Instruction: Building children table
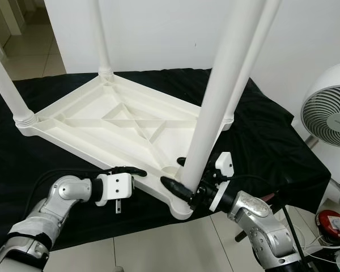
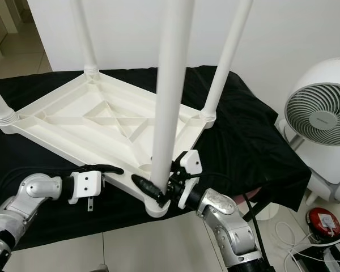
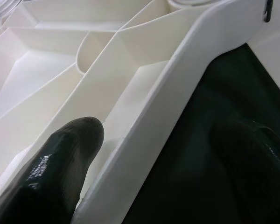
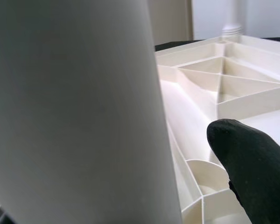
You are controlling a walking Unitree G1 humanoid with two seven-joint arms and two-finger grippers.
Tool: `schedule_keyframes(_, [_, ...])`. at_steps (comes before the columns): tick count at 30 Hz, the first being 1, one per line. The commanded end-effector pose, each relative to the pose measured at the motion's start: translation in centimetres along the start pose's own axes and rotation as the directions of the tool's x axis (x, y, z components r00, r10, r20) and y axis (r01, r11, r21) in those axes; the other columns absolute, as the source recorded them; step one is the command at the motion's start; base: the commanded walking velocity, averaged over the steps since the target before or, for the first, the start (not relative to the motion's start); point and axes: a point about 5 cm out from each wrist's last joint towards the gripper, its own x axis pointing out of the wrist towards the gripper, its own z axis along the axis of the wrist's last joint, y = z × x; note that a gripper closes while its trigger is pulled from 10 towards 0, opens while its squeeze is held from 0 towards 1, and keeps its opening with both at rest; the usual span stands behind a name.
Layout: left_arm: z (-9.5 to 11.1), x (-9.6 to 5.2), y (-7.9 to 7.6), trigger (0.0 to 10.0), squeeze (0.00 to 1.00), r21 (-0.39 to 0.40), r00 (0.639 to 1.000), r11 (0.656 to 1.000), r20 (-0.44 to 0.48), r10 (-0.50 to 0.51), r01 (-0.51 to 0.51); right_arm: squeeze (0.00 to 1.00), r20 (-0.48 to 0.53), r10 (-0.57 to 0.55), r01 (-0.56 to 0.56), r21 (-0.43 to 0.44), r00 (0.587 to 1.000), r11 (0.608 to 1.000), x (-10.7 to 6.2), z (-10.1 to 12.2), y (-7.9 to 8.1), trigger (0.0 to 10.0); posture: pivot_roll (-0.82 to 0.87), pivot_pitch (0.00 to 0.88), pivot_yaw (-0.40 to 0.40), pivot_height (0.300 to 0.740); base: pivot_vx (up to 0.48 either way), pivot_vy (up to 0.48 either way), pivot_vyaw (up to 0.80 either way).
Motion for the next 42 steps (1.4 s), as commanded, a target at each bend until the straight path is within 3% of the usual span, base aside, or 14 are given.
schedule_keyframes(1, [0.3,0.7,-0.7,10.0,0.00,0.005,0.999,0.999,0.024,-0.048,0.048,0.00,0.031,-0.076,0.077,-0.026,0.997,0.997,-0.3,0.8,-1.4,10.0,0.02,0.003,-0.025,0.740,0.000,0.000,0.00])
schedule_keyframes(6, [3.5,2.3,0.3,10.0,0.00,0.003,0.982,1.000,0.186,0.003,-0.004,0.00,0.035,-0.152,0.155,-0.085,0.988,0.984,-1.1,1.4,-3.8,10.0,0.02,0.002,-0.027,0.740,0.000,0.000,0.00])
schedule_keyframes(10, [5.0,3.4,0.6,10.0,0.00,0.007,0.966,1.000,0.257,0.023,-0.025,0.00,0.032,-0.168,0.171,-0.115,0.985,0.979,-1.2,1.4,-4.6,10.0,0.02,0.001,-0.027,0.740,0.000,0.000,0.00])
schedule_keyframes(19, [7.0,5.8,1.4,10.0,0.00,0.007,0.945,0.999,0.325,0.044,-0.049,0.00,0.008,-0.171,0.170,-0.155,0.985,0.973,-0.8,0.7,-5.9,10.0,0.01,0.003,-0.019,0.740,0.000,0.000,0.00])
schedule_keyframes(25, [7.0,5.7,2.7,10.0,0.00,0.015,0.949,0.994,0.300,0.097,-0.106,0.00,0.022,-0.163,0.165,-0.160,0.986,0.973,-0.8,0.6,-5.6,10.0,0.01,0.010,-0.019,0.740,0.000,0.000,0.00])
schedule_keyframes(27, [6.0,4.9,4.3,10.0,0.00,-0.004,0.955,0.985,0.244,0.170,-0.174,0.00,0.040,-0.198,0.202,-0.146,0.979,0.968,-1.3,0.6,-5.5,10.0,0.00,0.018,-0.012,0.740,0.000,0.000,0.00])
schedule_keyframes(34, [4.2,3.3,6.9,10.0,0.00,0.015,0.961,0.966,0.109,0.256,-0.259,0.00,0.065,-0.268,0.275,-0.144,0.961,0.951,-2.6,0.7,-6.0,10.0,-0.02,0.021,0.002,0.740,0.000,0.000,0.00])
schedule_keyframes(39, [3.1,2.6,7.5,10.0,0.00,0.016,0.961,0.961,0.040,0.274,-0.275,0.00,0.065,-0.281,0.288,-0.152,0.958,0.946,-3.3,0.7,-6.0,10.0,-0.04,0.023,0.011,0.740,0.000,0.000,0.00])
schedule_keyframes(42, [1.9,2.3,7.1,10.0,0.00,-0.005,0.972,0.972,-0.015,0.236,-0.236,0.00,0.058,-0.279,0.285,-0.167,0.958,0.944,-3.8,0.8,-5.7,10.0,-0.05,0.023,0.014,0.740,0.000,0.000,0.00])
